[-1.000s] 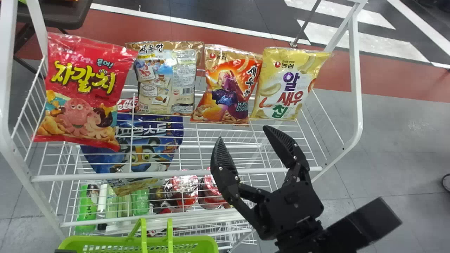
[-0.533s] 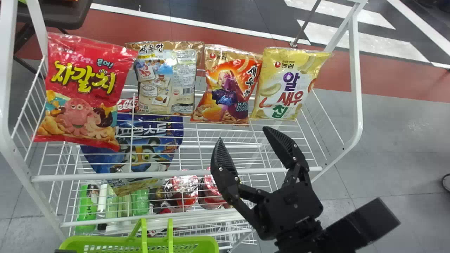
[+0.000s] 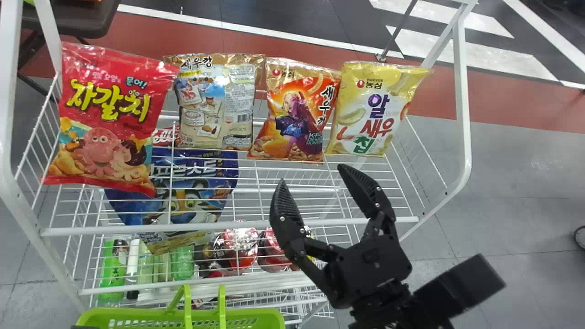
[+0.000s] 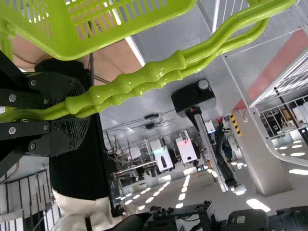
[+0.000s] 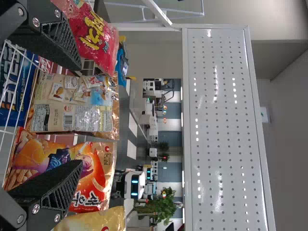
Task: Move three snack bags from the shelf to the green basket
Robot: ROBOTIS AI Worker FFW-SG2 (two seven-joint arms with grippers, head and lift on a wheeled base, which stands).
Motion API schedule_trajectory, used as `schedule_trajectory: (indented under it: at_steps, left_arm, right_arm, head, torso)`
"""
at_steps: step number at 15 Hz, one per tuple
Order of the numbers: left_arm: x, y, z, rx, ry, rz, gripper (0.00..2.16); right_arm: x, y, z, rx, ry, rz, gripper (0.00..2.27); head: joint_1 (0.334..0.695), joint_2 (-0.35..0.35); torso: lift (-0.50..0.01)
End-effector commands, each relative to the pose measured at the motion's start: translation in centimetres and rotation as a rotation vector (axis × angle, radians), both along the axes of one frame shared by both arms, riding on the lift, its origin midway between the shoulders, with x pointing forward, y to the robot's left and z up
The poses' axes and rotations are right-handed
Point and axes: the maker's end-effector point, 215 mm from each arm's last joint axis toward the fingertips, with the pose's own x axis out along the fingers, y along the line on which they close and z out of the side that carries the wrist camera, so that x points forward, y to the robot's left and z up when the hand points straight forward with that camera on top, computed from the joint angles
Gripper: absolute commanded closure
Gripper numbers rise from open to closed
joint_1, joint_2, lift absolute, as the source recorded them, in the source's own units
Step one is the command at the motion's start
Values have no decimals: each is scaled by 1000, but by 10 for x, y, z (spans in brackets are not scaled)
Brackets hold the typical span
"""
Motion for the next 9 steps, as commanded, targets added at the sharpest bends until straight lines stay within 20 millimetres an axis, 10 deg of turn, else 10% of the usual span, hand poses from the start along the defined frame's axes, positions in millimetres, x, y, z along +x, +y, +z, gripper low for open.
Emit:
schedule_trajectory:
  at_steps: [1, 5, 9]
  left_arm:
    - [0, 0, 1, -1, -3, -2, 1818]
    - [-1, 1, -2, 10, 3, -3, 1818]
    - [0, 2, -3, 18, 8, -8, 1818]
  right_arm:
    - [20, 14, -11, 8, 4, 16, 137]
    - [73, 67, -50, 2, 109, 99, 137]
    - [120, 141, -68, 28, 148, 217, 137]
  head:
    - [695, -350]
    - [695, -347]
    - [695, -174]
  torso:
    - [-47]
    - [-47]
    - [-47]
